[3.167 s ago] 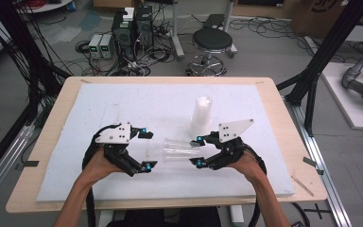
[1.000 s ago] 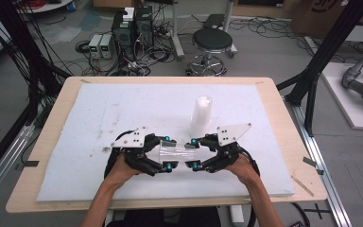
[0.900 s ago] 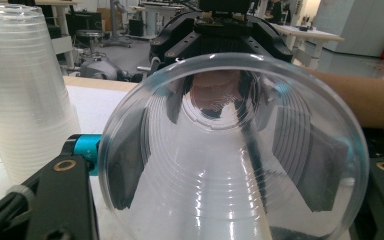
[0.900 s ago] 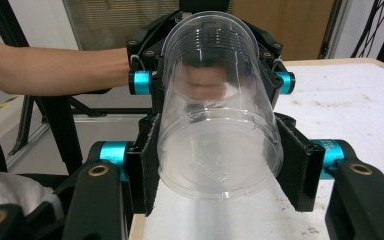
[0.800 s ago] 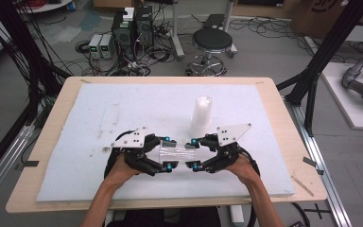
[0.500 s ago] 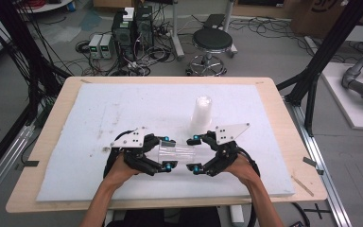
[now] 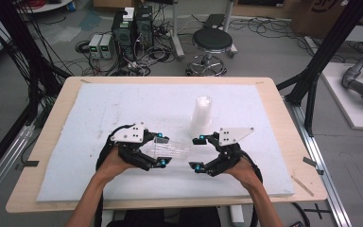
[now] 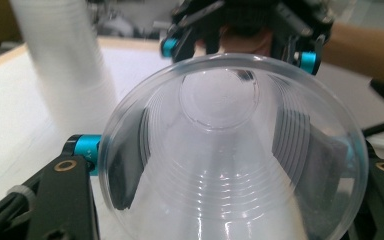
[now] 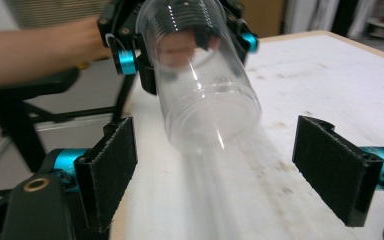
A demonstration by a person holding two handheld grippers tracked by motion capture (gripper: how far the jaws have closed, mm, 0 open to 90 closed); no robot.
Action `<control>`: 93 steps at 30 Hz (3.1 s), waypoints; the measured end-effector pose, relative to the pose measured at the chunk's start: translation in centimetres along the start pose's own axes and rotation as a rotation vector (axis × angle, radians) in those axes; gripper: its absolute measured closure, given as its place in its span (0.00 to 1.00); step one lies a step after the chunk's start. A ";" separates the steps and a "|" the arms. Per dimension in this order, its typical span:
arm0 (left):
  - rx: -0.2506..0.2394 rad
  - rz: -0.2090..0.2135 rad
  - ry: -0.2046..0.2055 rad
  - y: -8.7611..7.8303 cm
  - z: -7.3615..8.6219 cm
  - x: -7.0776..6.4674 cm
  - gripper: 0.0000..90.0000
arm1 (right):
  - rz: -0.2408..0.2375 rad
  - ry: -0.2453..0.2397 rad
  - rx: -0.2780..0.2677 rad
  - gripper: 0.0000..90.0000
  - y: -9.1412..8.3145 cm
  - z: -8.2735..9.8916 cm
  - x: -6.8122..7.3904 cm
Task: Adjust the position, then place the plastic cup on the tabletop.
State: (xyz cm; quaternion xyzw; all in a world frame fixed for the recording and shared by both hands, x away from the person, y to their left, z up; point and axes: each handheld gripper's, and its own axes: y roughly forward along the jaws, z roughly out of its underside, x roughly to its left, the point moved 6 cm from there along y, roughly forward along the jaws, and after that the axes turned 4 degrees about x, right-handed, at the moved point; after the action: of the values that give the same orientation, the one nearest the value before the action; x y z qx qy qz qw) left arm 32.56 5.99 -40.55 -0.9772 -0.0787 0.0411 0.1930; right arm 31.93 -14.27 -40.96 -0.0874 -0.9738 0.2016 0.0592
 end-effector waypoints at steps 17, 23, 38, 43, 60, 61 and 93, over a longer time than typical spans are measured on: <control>0.403 -0.045 0.021 -1.9 -0.3 4.4 0.34 | 0.391 0.176 0.043 0.20 -2.4 4.8 -2.5; 0.512 -0.046 0.032 -1.9 -0.6 5.4 0.34 | 0.506 0.230 0.060 0.20 -3.2 6.3 -3.4; 0.758 -0.040 0.080 -1.2 -0.8 6.9 0.34 | 0.635 0.273 0.101 0.20 -4.7 9.4 -4.6; 0.815 -0.051 0.094 -0.9 -0.7 7.1 0.34 | 0.636 0.274 0.106 0.20 -4.6 9.4 -4.6; 0.845 -0.055 0.097 -0.3 -0.3 7.3 0.34 | 0.625 0.267 0.104 0.20 -4.6 9.5 -4.5; 0.844 -0.055 0.096 -0.3 -0.3 7.3 0.34 | 0.626 0.266 0.104 0.20 -4.6 9.5 -4.5; 0.920 -0.032 0.091 3.1 0.7 7.3 0.34 | 0.617 0.275 0.106 0.20 -4.6 9.5 -4.6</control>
State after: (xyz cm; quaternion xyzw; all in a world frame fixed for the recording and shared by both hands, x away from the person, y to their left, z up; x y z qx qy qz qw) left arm 40.12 4.69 -42.75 -0.7896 -0.0590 0.0260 0.6103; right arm 34.29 -22.96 -48.18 -0.4008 -0.8725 0.2468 0.1308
